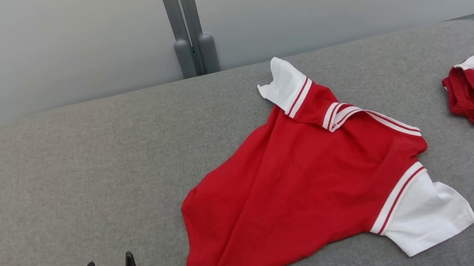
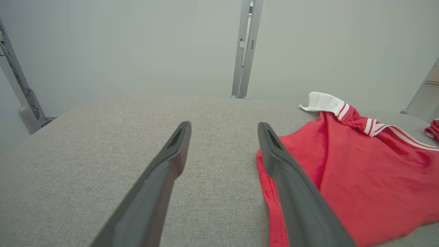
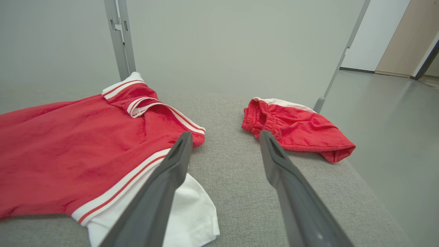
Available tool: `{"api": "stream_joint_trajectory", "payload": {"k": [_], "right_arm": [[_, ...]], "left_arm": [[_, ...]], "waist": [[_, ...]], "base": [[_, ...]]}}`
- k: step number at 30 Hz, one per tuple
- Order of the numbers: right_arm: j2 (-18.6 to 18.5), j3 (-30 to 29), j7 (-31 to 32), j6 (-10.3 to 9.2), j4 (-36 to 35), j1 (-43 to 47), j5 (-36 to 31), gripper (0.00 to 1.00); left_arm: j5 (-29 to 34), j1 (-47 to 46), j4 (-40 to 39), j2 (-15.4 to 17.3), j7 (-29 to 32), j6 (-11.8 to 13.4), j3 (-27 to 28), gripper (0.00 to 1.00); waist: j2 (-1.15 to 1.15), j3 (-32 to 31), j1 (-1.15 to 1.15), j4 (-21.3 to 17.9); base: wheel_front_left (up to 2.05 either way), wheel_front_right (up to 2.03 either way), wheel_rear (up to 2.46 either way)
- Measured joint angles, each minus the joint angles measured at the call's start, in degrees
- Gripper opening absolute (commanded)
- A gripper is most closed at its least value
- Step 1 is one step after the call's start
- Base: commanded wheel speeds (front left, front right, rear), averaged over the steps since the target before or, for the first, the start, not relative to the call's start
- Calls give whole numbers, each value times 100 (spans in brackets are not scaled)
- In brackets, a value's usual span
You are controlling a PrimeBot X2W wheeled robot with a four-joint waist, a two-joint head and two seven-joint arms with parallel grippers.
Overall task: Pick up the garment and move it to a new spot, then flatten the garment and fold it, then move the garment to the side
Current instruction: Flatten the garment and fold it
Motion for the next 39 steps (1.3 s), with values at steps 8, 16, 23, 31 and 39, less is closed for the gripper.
{"api": "stream_joint_trajectory", "payload": {"k": [8,16,23,31,39], "right_arm": [[99,54,0,0,78,-96,-15,100],[86,79,0,0,-14,-174,-20,100],[68,99,0,0,-55,-196,-21,100],[52,158,0,0,-48,-200,-16,100],[45,151,0,0,-32,-204,-9,100]], "left_arm": [[448,28,304,-346,1,-575,672,100],[617,2,290,-434,1,-756,899,100],[566,-3,296,-444,1,-803,880,100],[435,-18,411,-447,1,-842,734,100],[296,-32,456,-448,1,-773,634,100]], "waist": [[0,-22,0,-33],[0,23,0,-57],[0,32,0,-35],[0,59,0,-32],[0,69,0,-42]], "base": [[0,0,0],[0,0,0],[0,0,0],[0,0,0],[0,0,0]]}}
